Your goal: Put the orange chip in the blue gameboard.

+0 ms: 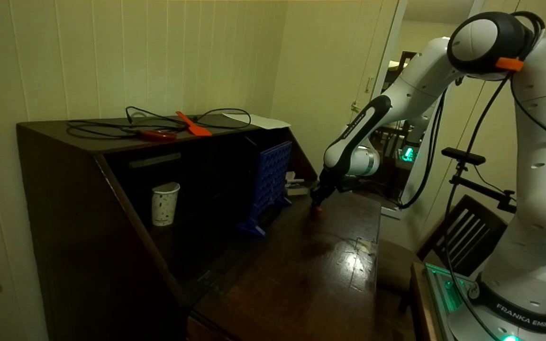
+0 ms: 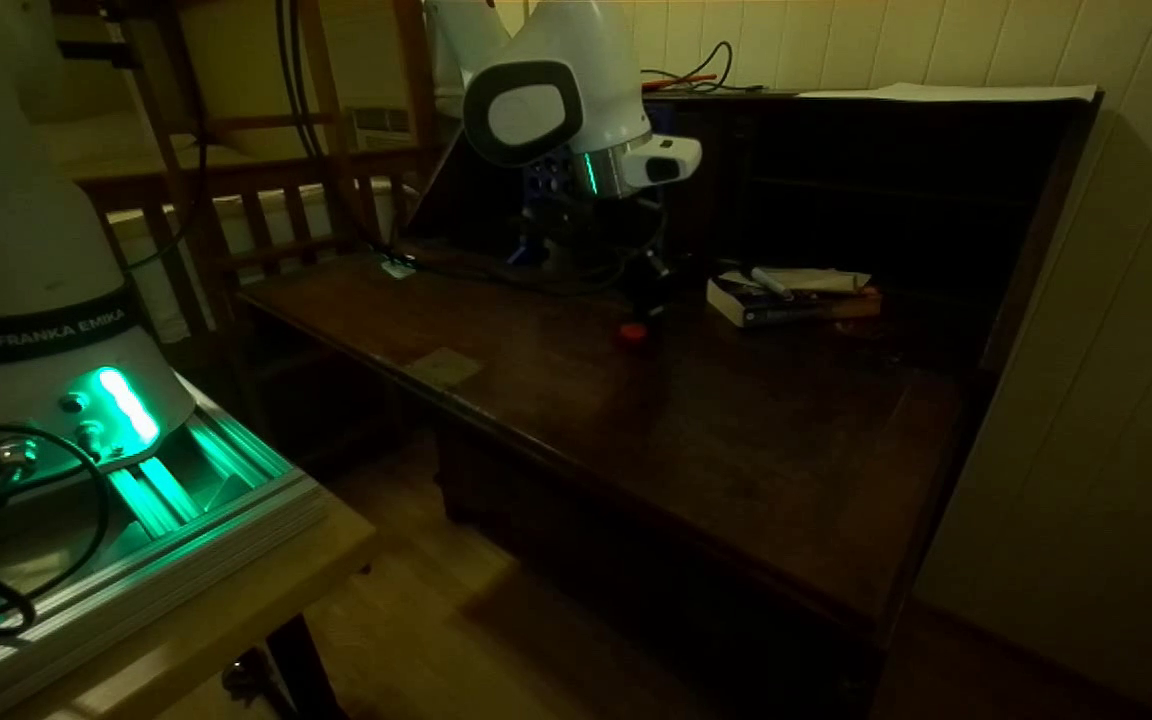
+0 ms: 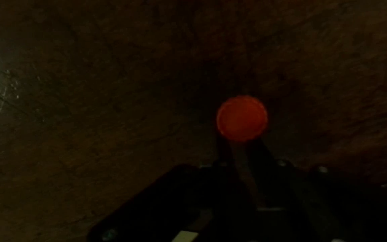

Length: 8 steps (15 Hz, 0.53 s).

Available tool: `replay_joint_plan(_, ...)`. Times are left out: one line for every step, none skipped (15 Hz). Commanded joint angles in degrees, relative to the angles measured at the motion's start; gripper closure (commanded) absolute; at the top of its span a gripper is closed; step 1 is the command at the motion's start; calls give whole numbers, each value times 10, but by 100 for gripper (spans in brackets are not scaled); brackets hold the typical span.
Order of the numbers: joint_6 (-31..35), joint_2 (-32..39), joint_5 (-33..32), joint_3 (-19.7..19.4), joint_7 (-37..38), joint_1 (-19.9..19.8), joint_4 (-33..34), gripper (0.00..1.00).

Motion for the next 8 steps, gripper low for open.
replay_joint_plan(3,9,-6,7,-6,-12,9,53)
replay_joint_plan(0,7,-8,6,-5,-12,8,51)
replay_joint_plan(0,6,-9,5,-5,-12,7,44)
replay_joint_plan(-2,5,-10,4,-6,-13,7,38)
replay_joint_plan(-3,4,-11,3,-6,-12,6,31)
replay_joint_plan(-5,3,-12,3,-7,-12,5,23)
replay_joint_plan(-10,1,-14,3,-8,-11,5,17)
replay_joint_plan(-13,1,-17,-1,-7,-8,4,9)
